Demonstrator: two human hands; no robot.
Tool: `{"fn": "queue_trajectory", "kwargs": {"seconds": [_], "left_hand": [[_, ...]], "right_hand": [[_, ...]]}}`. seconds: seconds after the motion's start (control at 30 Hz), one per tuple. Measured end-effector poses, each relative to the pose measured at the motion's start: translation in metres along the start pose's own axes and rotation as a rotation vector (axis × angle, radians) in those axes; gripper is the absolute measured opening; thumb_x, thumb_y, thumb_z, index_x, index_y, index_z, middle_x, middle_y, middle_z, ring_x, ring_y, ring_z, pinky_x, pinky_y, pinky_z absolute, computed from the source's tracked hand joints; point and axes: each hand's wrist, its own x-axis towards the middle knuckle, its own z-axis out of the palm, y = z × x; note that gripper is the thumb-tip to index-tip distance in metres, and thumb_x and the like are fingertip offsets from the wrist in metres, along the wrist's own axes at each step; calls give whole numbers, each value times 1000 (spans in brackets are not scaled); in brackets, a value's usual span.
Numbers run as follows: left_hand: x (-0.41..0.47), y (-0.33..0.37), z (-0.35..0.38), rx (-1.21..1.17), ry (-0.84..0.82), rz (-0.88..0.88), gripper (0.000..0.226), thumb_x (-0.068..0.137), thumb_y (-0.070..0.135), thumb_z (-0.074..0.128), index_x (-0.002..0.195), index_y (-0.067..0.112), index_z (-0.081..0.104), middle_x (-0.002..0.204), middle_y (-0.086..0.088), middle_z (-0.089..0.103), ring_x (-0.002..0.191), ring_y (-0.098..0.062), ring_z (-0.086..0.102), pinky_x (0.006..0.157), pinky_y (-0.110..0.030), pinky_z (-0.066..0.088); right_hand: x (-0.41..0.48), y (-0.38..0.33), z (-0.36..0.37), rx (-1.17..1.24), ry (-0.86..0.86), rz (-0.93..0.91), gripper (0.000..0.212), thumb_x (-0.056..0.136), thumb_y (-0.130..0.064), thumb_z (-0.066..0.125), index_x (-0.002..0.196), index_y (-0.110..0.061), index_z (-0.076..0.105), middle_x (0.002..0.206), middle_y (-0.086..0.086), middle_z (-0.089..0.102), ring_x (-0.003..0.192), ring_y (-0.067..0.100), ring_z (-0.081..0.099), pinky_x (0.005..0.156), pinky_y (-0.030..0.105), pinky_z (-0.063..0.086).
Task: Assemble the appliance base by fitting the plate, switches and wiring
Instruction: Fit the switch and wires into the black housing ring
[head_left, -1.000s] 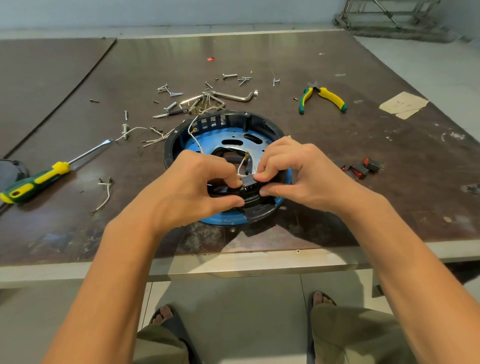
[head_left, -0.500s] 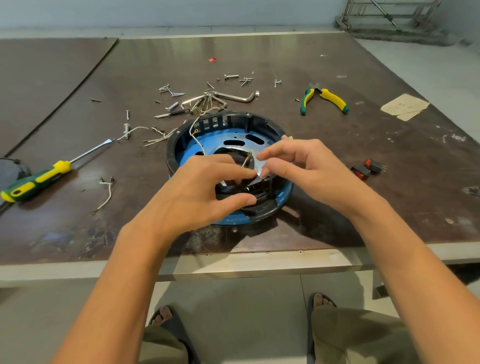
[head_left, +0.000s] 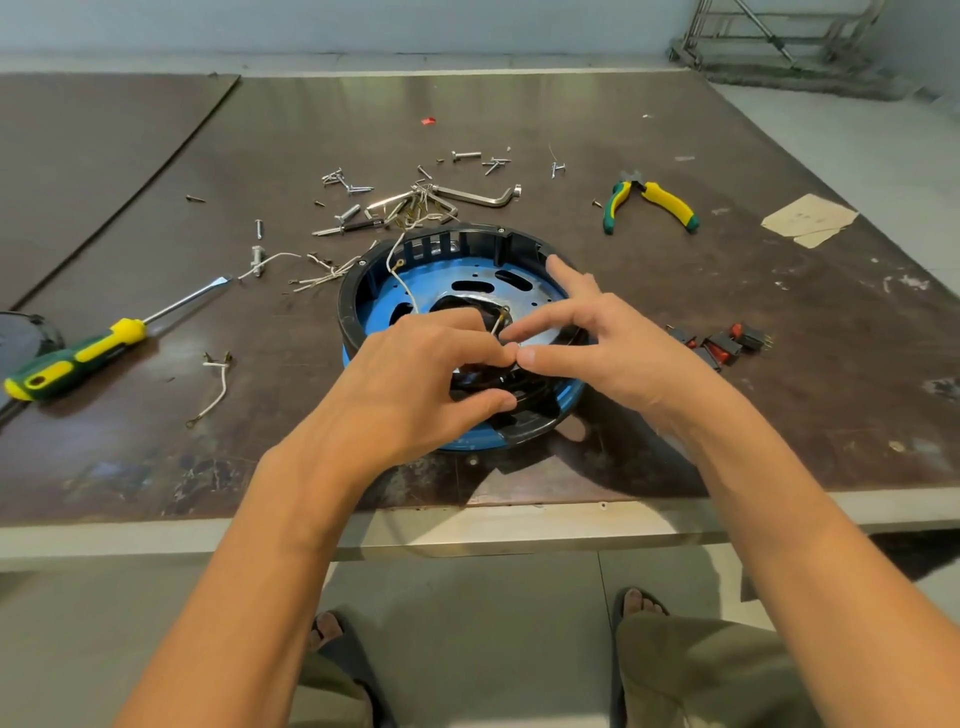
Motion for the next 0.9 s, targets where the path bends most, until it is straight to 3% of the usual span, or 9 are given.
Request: {"fn": "queue_trajectory", "kwargs": {"seconds": [0.27,0.4,0.5,0.6,0.73,0.8,0.9], "left_hand": [[0,-3,3,-26,14,-7,32,83,41,77,112,29,74,92,10,64,83,-17,62,69,-46,53],[-4,-4,3,-69,-1,-59,44,80,47,76,122,37,67,100,16,70,94,-5,65,80,-39,56],[-7,-3,4,-110,30,-96,48,78,46,78,123,42,64,103,19,72,99,5,64,85,-34,58],[-5,-2,4,-112,15,-145,45,77,55,73,119,41,66,101,17,73,96,4,65,84,-33,59],[-3,3,4,-45,16,-165,43,78,63,60,114,41,67,97,22,71,92,3,64,78,-35,58],[-4,5,4,-21,27,-157,39,81,60,61,115,41,66,97,23,71,91,2,63,77,-36,57],[-5,6,4,-8,37,-151,32,84,53,66,113,40,67,96,21,71,87,-2,64,74,-38,57]], "right_hand": [[1,1,0,-18,0,-40,15,91,-26,70,102,-34,77,161,-16,26,152,14,13,121,57,12],[3,4,-3,-31,-32,-71,15,93,-29,68,100,-41,75,156,-17,35,149,13,21,120,57,17],[4,8,-4,-61,-43,-87,15,95,-33,65,105,-40,73,155,-18,36,147,8,21,119,46,18],[4,11,-5,-130,-64,-122,19,97,-36,61,111,-33,72,154,-18,36,143,1,20,109,30,16],[3,10,-7,-178,-88,-173,11,98,-35,59,97,-32,70,146,-16,45,143,10,27,109,27,13],[3,11,-9,-240,-113,-195,7,96,-32,63,100,-36,67,144,-16,46,144,14,26,118,37,15],[2,12,-12,-352,-129,-192,22,92,-28,69,113,-35,64,143,-18,47,149,23,22,120,59,16]]}}
